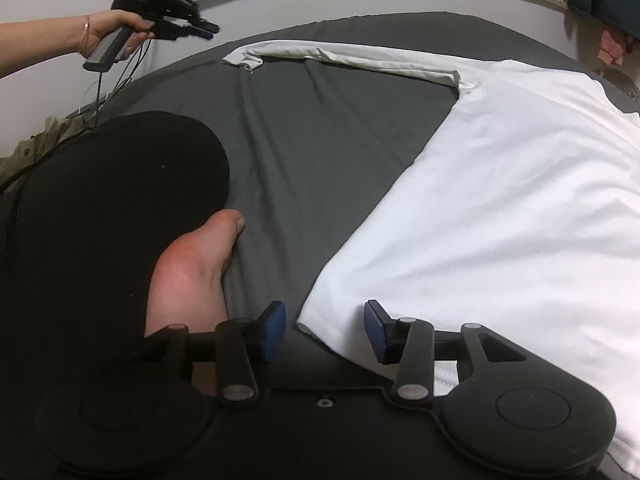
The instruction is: Fold clothes
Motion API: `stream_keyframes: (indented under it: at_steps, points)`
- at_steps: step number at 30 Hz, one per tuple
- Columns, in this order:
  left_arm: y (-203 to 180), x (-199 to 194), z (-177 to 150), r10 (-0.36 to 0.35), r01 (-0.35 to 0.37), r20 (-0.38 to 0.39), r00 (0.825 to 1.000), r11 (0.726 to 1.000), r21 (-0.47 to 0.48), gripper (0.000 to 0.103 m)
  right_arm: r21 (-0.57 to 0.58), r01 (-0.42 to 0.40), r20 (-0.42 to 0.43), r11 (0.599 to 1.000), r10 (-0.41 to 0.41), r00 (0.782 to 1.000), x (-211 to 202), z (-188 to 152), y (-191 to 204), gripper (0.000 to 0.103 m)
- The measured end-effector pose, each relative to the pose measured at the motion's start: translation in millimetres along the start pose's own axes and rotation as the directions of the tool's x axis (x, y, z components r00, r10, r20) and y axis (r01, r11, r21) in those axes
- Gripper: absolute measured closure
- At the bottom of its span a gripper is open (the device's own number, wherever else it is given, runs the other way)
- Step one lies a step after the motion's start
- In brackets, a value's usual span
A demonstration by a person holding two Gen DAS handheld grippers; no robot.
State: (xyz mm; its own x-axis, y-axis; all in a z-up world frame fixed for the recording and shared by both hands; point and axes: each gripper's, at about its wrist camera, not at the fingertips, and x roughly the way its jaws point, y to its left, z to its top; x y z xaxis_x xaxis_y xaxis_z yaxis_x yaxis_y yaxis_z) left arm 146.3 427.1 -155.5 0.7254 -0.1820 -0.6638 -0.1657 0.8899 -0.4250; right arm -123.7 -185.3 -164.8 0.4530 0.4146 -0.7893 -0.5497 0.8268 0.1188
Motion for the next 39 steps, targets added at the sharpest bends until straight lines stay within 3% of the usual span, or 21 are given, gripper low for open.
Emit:
stream_keyframes:
  at_steps: [1,5,9,11,12,14,16,17,18,22,24,26,28,30,34,37,39]
  points:
    - [-1.9,4.9,-3.3,0.014,-0.014,0.001,1.0,1.0,0.001,0.015,-0.002,0.001,0.0,1.0,-0.001,1.0,-0.4,0.3,0.2,0.06]
    - [-3.3,17.1,-10.0,0.015,-0.014,0.014,1.0,0.997,-0.074,0.014,-0.004,0.003,-0.005,1.0,-0.003,1.0,0.6,0.5,-0.4,0.059]
    - [-2.9,34.8,-18.2,0.046,-0.05,-0.036,0.998,0.994,-0.1,0.015,-0.005,0.005,-0.011,1.0,-0.005,1.0,2.1,0.4,-1.1,0.058]
    - [-7.6,45.5,-22.7,0.075,-0.081,-0.07,0.995,0.994,-0.08,0.032,0.0,0.003,-0.009,1.0,-0.003,1.0,2.3,0.5,-1.6,0.058]
    - [-11.0,48.5,-24.6,0.099,-0.103,-0.062,0.993,0.993,-0.065,0.035,0.001,0.002,-0.009,1.0,-0.002,1.0,2.7,0.5,-1.5,0.058]
    - [-14.0,51.7,-25.0,0.105,-0.107,-0.033,0.994,0.992,-0.072,0.065,-0.004,0.001,-0.012,1.0,-0.001,1.0,3.9,0.3,-1.4,0.058]
    - [-10.7,55.8,-25.0,0.081,-0.083,-0.022,0.996,0.988,-0.126,0.079,-0.01,0.0,-0.019,1.0,-0.001,1.0,5.9,-0.2,-1.4,0.058]
    - [-9.3,58.9,-26.2,0.069,-0.071,-0.02,0.997,0.988,-0.136,0.095,-0.013,0.001,-0.022,1.0,-0.001,1.0,7.0,-0.2,-1.4,0.058]
    - [-12.3,62.3,-27.4,0.063,-0.066,-0.023,0.998,0.99,-0.121,0.099,-0.014,0.0,-0.023,1.0,-0.001,1.0,7.5,0.0,-1.6,0.058]
    - [-28.2,63.9,-21.9,0.099,-0.099,-0.034,0.995,0.995,0.013,0.099,-0.005,0.0,-0.013,1.0,0.0,1.0,6.6,0.9,-2.9,0.057]
    - [-33.9,53.8,-7.9,0.158,-0.153,-0.038,0.987,0.982,0.112,0.099,-0.01,0.002,-0.013,1.0,-0.002,1.0,5.6,-0.1,-4.6,0.057]
    - [-46.7,40.9,10.5,0.274,-0.254,-0.019,0.962,0.914,0.316,0.099,-0.01,0.003,-0.012,1.0,-0.004,1.0,5.6,-1.5,-6.9,0.057]
    - [-59.6,35.4,24.6,0.345,-0.298,-0.004,0.939,0.818,0.492,0.099,-0.004,0.004,-0.012,1.0,-0.004,1.0,6.4,-3.0,-9.1,0.057]
    - [-66.5,37.6,35.5,0.367,-0.3,-0.02,0.93,0.789,0.537,0.099,0.004,0.006,-0.011,1.0,-0.006,1.0,7.4,-3.9,-9.7,0.056]
    - [-70.8,66.9,37.3,0.427,-0.3,-0.101,0.899,0.766,0.569,0.099,0.01,0.01,-0.002,1.0,-0.01,1.0,8.9,-0.3,-8.8,0.055]
    - [-61.3,85.5,29.8,0.456,-0.315,-0.162,0.875,0.791,0.525,0.098,0.004,0.012,0.012,1.0,-0.012,1.0,6.6,4.9,-8.0,0.055]
    - [-55.7,84.2,28.5,0.444,-0.333,-0.14,0.885,0.814,0.475,0.098,0.0,0.013,0.026,1.0,-0.013,1.0,2.3,8.2,-8.8,0.054]
